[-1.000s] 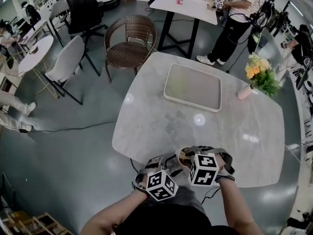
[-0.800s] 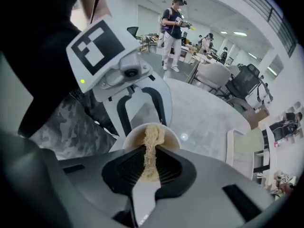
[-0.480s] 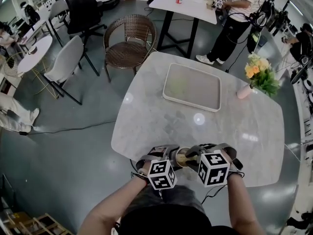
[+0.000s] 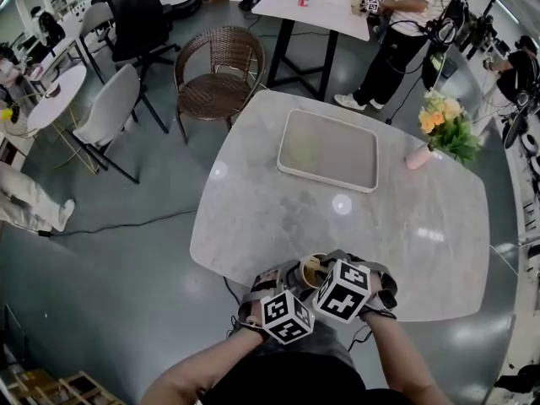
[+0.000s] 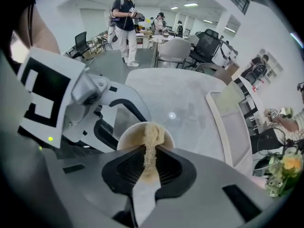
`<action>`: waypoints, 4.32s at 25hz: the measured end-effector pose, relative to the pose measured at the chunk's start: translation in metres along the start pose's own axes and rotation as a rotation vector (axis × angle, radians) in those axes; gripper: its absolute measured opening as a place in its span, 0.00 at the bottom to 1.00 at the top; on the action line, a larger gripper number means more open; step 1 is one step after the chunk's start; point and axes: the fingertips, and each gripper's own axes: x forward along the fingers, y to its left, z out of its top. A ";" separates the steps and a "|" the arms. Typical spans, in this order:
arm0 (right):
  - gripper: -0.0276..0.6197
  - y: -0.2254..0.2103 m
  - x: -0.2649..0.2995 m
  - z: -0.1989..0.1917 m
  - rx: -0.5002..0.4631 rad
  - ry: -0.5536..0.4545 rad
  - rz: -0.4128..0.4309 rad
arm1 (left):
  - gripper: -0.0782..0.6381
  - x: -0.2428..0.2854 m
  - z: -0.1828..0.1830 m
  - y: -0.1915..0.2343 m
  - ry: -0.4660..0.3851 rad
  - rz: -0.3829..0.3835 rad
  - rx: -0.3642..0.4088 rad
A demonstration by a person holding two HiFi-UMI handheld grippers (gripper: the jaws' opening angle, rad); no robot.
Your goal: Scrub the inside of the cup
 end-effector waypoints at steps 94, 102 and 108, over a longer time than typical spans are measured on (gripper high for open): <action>0.14 0.028 0.005 0.008 -0.355 -0.111 0.140 | 0.71 0.014 0.013 0.001 0.024 0.084 0.018; 0.14 0.036 -0.003 0.003 -0.620 -0.150 0.155 | 0.71 0.012 0.011 -0.009 -0.063 -0.156 0.371; 0.14 0.016 -0.008 0.010 -0.491 -0.134 0.053 | 0.71 0.015 0.013 -0.001 -0.076 -0.172 0.276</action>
